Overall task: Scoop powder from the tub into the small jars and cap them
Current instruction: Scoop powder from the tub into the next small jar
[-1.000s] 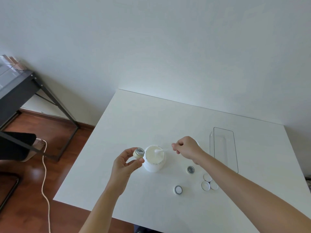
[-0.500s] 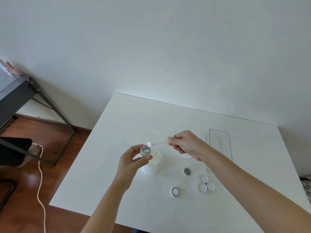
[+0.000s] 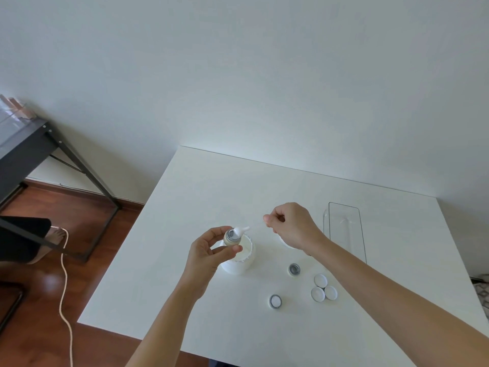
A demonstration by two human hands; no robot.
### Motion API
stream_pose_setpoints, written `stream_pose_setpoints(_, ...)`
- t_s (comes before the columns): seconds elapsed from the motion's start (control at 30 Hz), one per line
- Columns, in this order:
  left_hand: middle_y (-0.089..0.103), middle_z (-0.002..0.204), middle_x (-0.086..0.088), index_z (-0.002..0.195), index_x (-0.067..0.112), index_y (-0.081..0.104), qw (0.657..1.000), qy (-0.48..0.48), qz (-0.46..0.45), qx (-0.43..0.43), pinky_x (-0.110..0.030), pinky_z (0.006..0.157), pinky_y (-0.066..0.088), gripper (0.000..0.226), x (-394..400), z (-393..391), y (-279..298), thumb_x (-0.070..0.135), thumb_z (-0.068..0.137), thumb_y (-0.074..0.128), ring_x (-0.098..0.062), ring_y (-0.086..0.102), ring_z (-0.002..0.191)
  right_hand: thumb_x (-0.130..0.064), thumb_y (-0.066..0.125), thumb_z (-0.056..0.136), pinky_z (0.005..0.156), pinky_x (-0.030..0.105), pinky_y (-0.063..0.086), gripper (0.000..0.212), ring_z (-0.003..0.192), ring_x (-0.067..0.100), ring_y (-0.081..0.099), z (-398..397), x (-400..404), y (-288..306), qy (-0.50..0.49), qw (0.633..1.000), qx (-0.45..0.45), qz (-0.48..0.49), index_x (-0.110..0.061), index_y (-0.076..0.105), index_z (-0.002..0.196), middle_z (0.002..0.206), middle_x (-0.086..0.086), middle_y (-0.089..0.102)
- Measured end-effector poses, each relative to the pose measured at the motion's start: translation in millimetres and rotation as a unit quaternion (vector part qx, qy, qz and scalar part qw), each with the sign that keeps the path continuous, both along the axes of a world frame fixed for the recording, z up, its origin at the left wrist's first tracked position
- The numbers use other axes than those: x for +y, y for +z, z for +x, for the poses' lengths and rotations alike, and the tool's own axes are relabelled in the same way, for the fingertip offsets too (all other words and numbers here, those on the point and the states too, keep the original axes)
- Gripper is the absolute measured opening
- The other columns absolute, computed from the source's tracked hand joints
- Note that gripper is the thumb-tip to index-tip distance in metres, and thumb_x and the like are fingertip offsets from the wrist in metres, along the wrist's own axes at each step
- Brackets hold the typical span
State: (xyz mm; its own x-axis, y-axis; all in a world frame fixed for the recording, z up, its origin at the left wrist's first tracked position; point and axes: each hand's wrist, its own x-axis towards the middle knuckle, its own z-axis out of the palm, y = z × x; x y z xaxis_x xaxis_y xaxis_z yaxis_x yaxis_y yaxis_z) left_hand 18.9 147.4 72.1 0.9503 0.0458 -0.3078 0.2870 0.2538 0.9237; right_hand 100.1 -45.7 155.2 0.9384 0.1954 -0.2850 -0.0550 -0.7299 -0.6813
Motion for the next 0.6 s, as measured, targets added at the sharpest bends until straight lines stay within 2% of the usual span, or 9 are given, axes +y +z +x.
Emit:
stream_pose_setpoints(0.1, 0.075, 0.113, -0.002, 0.107, 0.022, 0.074, 1.000, -0.005, -0.001, -0.003, -0.044, 0.098, 0.051, 0.043, -1, 0, 2, 0.019, 0.066, 0.087, -0.023, 0.075, 0.091, -0.025, 0.056, 0.095, 0.067, 0.033, 0.049, 0.032, 0.077, 0.030, 0.064, 0, -3, 4, 0.002, 1.000, -0.015, -0.009, 0.001, 0.066, 0.080, 0.067, 0.005, 0.062)
stream_pose_setpoints(0.17, 0.076, 0.112, -0.001, 0.106, 0.023, 0.074, 1.000, -0.007, -0.005, -0.004, -0.043, 0.097, 0.051, 0.044, -1, 0, 3, 0.024, 0.063, 0.087, -0.022, 0.075, 0.091, -0.025, 0.056, 0.094, 0.061, 0.028, 0.044, 0.032, 0.070, 0.024, 0.059, 0, -4, 5, -0.004, 1.000, -0.027, -0.011, 0.002, 0.066, 0.080, 0.075, 0.015, 0.067)
stream_pose_setpoints(0.23, 0.076, 0.112, -0.001, 0.106, 0.024, 0.075, 1.000, -0.010, -0.010, -0.006, -0.041, 0.095, 0.052, 0.045, -1, 0, 4, 0.029, 0.063, 0.086, -0.022, 0.075, 0.092, -0.024, 0.056, 0.094, 0.058, 0.024, 0.041, 0.031, 0.067, 0.020, 0.055, -2, -5, 6, -0.011, 0.999, -0.044, -0.001, 0.001, 0.065, 0.079, 0.079, 0.018, 0.069)
stream_pose_setpoints(0.37, 0.076, 0.110, -0.003, 0.109, 0.024, 0.076, 0.999, -0.018, -0.035, -0.013, -0.028, 0.083, 0.057, 0.042, -1, -1, 6, 0.032, 0.069, 0.083, -0.021, 0.074, 0.093, -0.022, 0.058, 0.093, 0.057, 0.025, 0.039, 0.029, 0.058, 0.016, 0.049, -8, -1, 6, -0.016, 0.995, -0.095, 0.032, -0.002, 0.062, 0.073, 0.070, 0.014, 0.066)
stream_pose_setpoints(0.47, 0.077, 0.105, -0.003, 0.110, 0.021, 0.077, 0.998, -0.016, -0.057, -0.007, -0.024, 0.080, 0.056, 0.039, -3, -1, 8, 0.030, 0.072, 0.082, -0.018, 0.074, 0.091, -0.020, 0.060, 0.093, 0.054, 0.021, 0.036, 0.026, 0.049, 0.011, 0.043, -14, 1, 2, -0.004, 0.985, -0.165, 0.057, -0.007, 0.060, 0.070, 0.059, 0.009, 0.061)
stream_pose_setpoints(0.6, 0.077, 0.102, -0.006, 0.110, 0.020, 0.078, 0.997, -0.013, -0.073, -0.002, -0.023, 0.079, 0.057, 0.028, -2, -1, 7, 0.020, 0.082, 0.073, -0.017, 0.074, 0.091, -0.015, 0.061, 0.092, 0.060, 0.024, 0.041, 0.019, 0.063, 0.017, 0.051, -21, 0, -4, 0.062, 0.951, -0.296, 0.057, -0.007, 0.063, 0.075, 0.064, 0.001, 0.062)
